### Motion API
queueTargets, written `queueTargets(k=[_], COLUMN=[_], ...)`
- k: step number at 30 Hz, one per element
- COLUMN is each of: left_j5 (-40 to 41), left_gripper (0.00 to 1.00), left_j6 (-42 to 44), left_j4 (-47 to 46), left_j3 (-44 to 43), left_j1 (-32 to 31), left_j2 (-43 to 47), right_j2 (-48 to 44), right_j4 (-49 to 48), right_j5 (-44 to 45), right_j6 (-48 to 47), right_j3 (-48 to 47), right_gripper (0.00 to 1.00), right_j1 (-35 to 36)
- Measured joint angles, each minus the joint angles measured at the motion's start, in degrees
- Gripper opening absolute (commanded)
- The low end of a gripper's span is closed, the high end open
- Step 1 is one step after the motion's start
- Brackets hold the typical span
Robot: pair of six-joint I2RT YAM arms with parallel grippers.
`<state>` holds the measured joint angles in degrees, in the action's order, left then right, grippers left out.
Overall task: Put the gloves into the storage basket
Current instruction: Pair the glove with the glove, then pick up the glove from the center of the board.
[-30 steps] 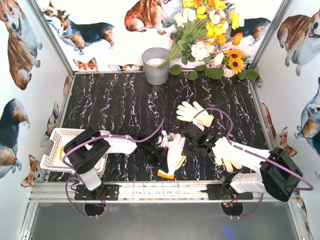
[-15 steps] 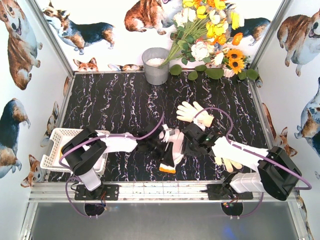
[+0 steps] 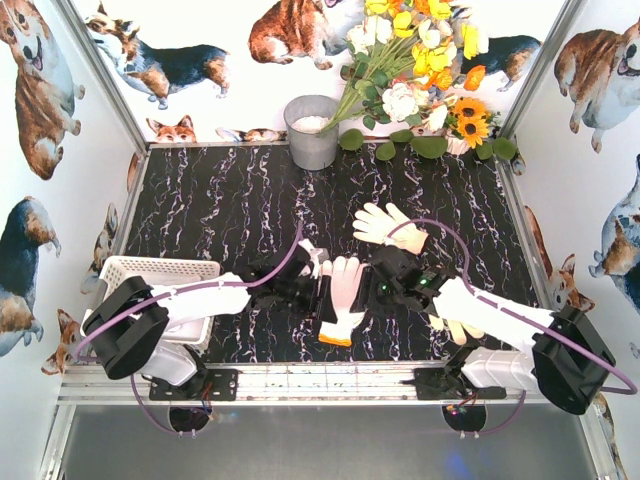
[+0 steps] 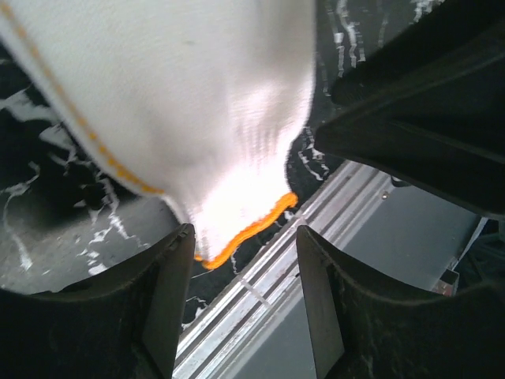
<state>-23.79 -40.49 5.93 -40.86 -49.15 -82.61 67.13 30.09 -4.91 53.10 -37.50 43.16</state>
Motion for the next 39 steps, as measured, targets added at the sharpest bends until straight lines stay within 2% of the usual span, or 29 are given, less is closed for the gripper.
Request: queueTargets(k=[4,12,16,19,24,28,31,33,39], left_j5=[2.73,5.20,5.22,5.25,6.78,10.71,15.19,18.86,33.11], left_gripper=[0.47,0.46,0.46,0.46,0.48,0.52,0.60,0.69,0.84], left_j6=[-1.64,-3.65,-3.93,-4.15,-4.31,-3.89,-3.06,-2.05,0.76], left_j4=[1.29,1.73,1.70,1.64,2.32,4.57,6.43,8.09,17.16], left_j3=[1.46,1.68,1.70,2.08,3.67,4.44,4.79,4.72,0.83], left_j1=[0.76,2.36,2.36,2.36,2.36,2.36,2.36,2.40,3.02], left_j2=[0.09,0.11,0.42,1.09,4.94,11.50,17.73,21.77,27.87], right_j2=[1.68,7.34,11.13,11.89,10.69,5.33,1.70,0.83,3.02], right_j4=[-2.78,-4.79,-5.16,-5.88,-4.94,-1.81,1.57,3.41,6.40], right_j5=[-3.58,-3.87,-3.91,-4.17,-3.43,-1.46,1.11,2.40,6.88], right_j6=[1.90,2.49,2.56,2.51,1.84,0.07,-2.71,-5.40,-14.10], right_j3=[2.43,2.45,2.34,1.62,1.29,1.16,-0.33,-1.81,-6.43], right_gripper=[0.38,0.20,0.18,0.23,0.43,0.56,0.58,0.58,0.57], right_j1=[0.37,0.61,0.61,0.61,1.05,2.99,6.73,9.60,16.70])
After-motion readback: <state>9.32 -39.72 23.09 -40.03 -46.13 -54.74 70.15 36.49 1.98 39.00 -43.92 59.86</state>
